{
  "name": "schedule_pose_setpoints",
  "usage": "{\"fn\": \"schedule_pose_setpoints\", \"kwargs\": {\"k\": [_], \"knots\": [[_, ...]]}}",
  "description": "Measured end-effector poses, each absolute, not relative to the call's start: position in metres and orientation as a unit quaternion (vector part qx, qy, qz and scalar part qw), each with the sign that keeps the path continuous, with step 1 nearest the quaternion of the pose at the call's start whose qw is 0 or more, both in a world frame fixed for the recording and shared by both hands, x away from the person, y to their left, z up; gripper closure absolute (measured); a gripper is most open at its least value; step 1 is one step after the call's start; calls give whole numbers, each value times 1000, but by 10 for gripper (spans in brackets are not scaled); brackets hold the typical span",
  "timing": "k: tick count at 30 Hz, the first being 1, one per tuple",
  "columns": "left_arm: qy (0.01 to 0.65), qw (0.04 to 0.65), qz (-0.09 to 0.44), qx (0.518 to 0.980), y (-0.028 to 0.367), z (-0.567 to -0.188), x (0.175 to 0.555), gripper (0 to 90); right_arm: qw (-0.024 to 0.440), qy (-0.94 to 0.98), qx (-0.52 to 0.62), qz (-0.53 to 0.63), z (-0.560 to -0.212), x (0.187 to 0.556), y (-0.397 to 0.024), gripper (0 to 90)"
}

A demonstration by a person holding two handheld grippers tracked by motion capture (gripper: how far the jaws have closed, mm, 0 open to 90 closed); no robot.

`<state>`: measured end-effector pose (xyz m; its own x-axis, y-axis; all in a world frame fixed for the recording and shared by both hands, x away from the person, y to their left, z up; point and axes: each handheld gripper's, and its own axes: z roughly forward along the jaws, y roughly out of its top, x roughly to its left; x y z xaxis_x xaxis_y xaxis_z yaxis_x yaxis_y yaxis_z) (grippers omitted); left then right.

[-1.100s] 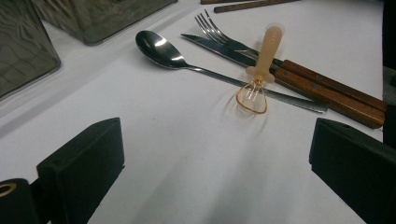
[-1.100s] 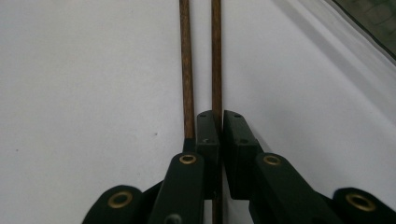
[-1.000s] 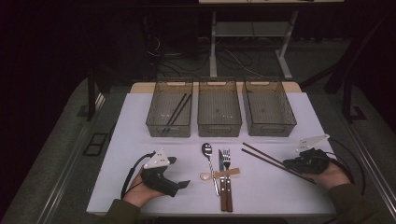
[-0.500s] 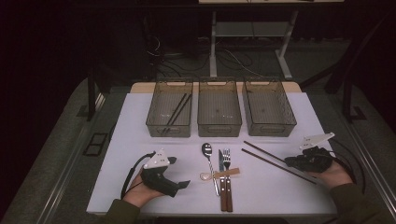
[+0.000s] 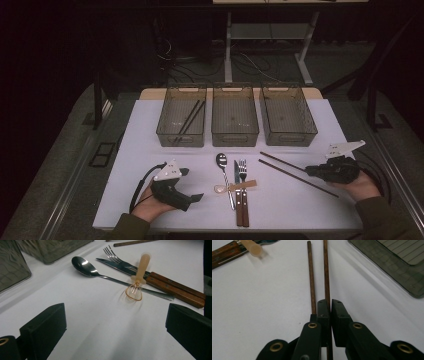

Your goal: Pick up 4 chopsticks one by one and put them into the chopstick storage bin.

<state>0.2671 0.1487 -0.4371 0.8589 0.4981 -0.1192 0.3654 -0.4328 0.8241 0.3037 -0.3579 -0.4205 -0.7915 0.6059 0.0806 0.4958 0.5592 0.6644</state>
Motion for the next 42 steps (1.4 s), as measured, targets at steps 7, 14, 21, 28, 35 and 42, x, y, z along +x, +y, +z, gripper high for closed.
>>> {"fn": "schedule_pose_setpoints", "kwargs": {"k": [7,14,21,28,35,42], "knots": [[250,457,75,850,147,-439,267,19,78,873,314,364,-416,302,-359,853],[249,470,65,844,148,-441,269,0,76,869,310,378,-411,300,-358,853],[251,465,70,846,150,-443,271,0,71,864,306,393,-407,298,-355,853],[250,451,73,854,152,-443,270,0,69,859,296,412,-400,296,-351,853],[251,449,66,855,151,-444,270,0,67,853,288,431,-394,295,-344,853],[254,456,62,851,150,-443,269,0,69,849,288,438,-391,297,-334,853]]}}
